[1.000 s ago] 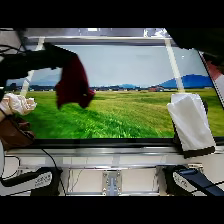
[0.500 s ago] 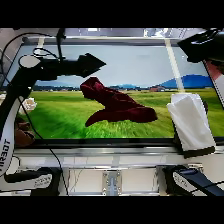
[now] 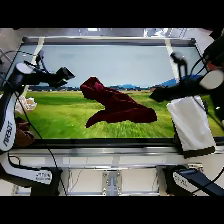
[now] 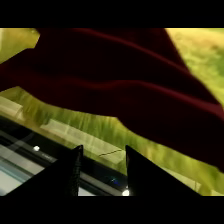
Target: Fold the shirts.
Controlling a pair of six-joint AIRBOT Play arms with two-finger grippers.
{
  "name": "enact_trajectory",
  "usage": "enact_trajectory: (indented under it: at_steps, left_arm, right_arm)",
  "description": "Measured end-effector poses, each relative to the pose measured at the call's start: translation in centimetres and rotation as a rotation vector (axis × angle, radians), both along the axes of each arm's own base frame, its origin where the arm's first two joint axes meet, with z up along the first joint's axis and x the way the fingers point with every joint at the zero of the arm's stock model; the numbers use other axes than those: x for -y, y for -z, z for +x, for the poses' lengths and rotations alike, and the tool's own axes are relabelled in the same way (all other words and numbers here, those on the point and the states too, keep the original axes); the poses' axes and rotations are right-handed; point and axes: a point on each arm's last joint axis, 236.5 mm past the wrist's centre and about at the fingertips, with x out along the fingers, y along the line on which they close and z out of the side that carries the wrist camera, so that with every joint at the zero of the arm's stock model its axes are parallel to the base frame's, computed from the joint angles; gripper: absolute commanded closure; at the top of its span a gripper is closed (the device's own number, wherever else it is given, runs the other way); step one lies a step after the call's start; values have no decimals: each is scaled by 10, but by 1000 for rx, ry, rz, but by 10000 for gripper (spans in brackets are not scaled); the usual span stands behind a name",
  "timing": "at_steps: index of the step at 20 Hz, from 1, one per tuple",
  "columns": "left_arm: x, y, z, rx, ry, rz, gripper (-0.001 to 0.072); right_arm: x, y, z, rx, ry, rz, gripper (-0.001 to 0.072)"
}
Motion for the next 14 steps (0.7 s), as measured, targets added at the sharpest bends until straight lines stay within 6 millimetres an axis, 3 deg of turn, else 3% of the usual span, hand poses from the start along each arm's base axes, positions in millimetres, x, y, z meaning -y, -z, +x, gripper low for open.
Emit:
enact_trajectory:
  at_steps: [3,5,8,10,11,12,14]
  left_arm:
    - [-1,40,19,-27,-20,-16,10]
    - [6,55,30,-29,-11,-43,12]
    - [21,71,42,-29,18,-69,33]
    - [36,78,45,-29,45,-77,169]
    - [44,81,45,-27,62,-77,338]
    - [51,83,45,-26,77,-78,662]
    - [63,86,44,-28,102,-79,694]
  right_arm:
    - [-35,33,-29,-62,-20,78,383]
    - [-54,38,-41,-66,-33,111,382]
    - [-68,35,-42,-35,-10,149,382]
    - [-72,34,-41,-27,3,165,383]
    - [-73,33,-41,-26,11,171,383]
    - [-74,33,-40,-24,22,177,382]
    - [-76,33,-41,-35,36,188,382]
